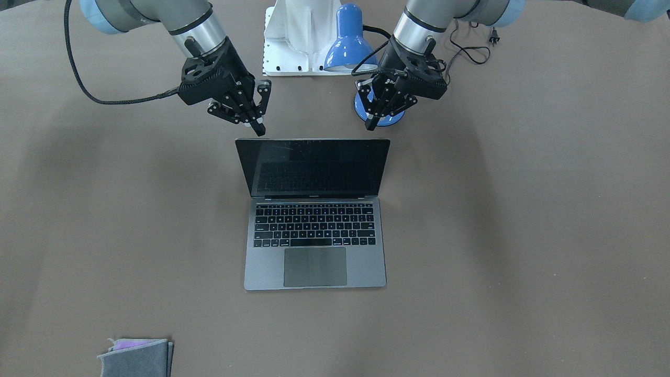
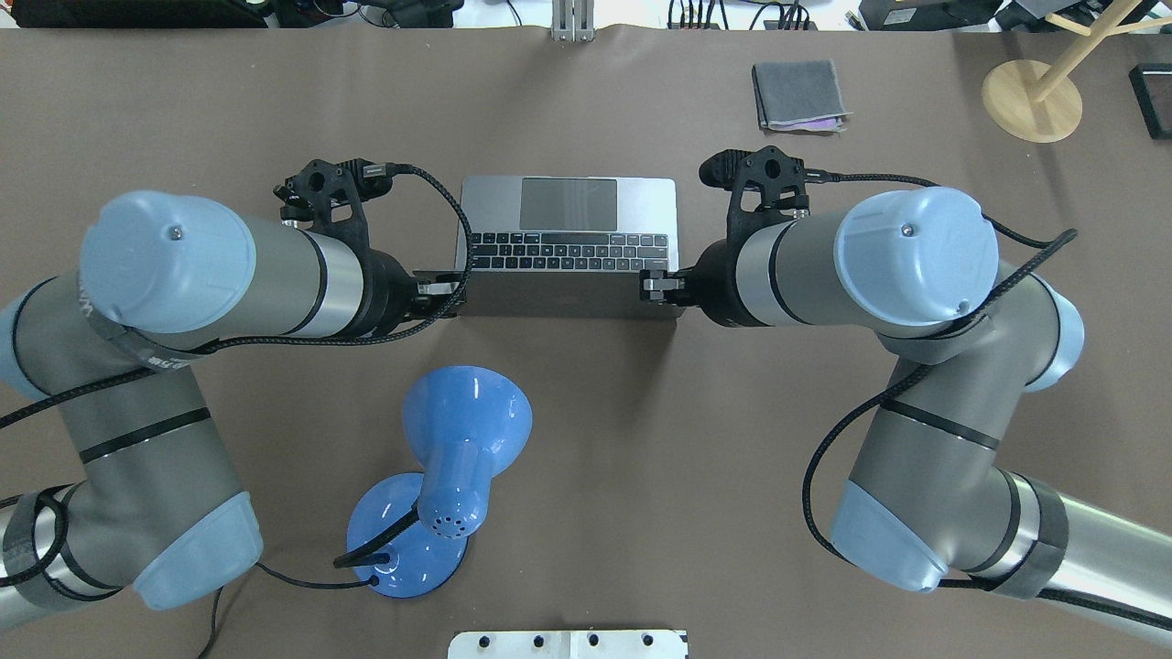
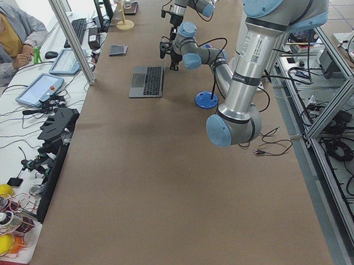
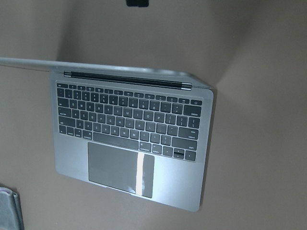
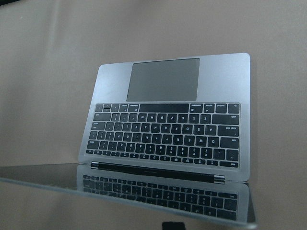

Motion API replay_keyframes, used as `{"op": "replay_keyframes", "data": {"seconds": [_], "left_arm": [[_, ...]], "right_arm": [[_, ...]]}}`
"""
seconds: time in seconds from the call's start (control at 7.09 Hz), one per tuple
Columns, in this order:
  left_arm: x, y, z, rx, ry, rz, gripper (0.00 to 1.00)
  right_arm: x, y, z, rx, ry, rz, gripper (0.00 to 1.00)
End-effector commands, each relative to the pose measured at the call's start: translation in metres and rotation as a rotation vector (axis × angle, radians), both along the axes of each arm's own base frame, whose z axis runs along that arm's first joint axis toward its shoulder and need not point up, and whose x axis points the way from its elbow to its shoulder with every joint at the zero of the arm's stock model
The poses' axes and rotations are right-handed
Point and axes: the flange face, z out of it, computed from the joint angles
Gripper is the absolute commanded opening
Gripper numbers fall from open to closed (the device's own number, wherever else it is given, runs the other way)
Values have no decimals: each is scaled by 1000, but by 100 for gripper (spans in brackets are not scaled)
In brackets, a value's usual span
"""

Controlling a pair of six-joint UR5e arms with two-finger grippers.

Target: Close laptop

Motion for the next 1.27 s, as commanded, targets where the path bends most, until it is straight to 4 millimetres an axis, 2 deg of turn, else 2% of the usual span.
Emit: {"op": "replay_keyframes", "data": {"seconds": [0.0,0.28,0.42,0.56,0.71,0.99,1.13], "left_arm": [[-2,-32,-4,18,-20,-43,0],[14,-51,-2,16,-47,-73,0],[20,-72,-6,32,-67,-100,0],[19,-91,-2,33,-91,-116,0],[24,-113,5,23,-106,-136,0],[65,-166,28,13,-120,-157,0],[77,-186,36,7,-128,-165,0]], "right_arm": [[-6,-29,-9,-3,6,40,0],[-14,-53,-10,-16,25,65,0],[-18,-84,-9,-30,47,96,0],[-24,-111,-7,-44,72,115,0],[-38,-139,-9,-66,98,130,0],[-76,-185,0,-124,171,137,0],[-92,-205,2,-171,192,102,0]]}}
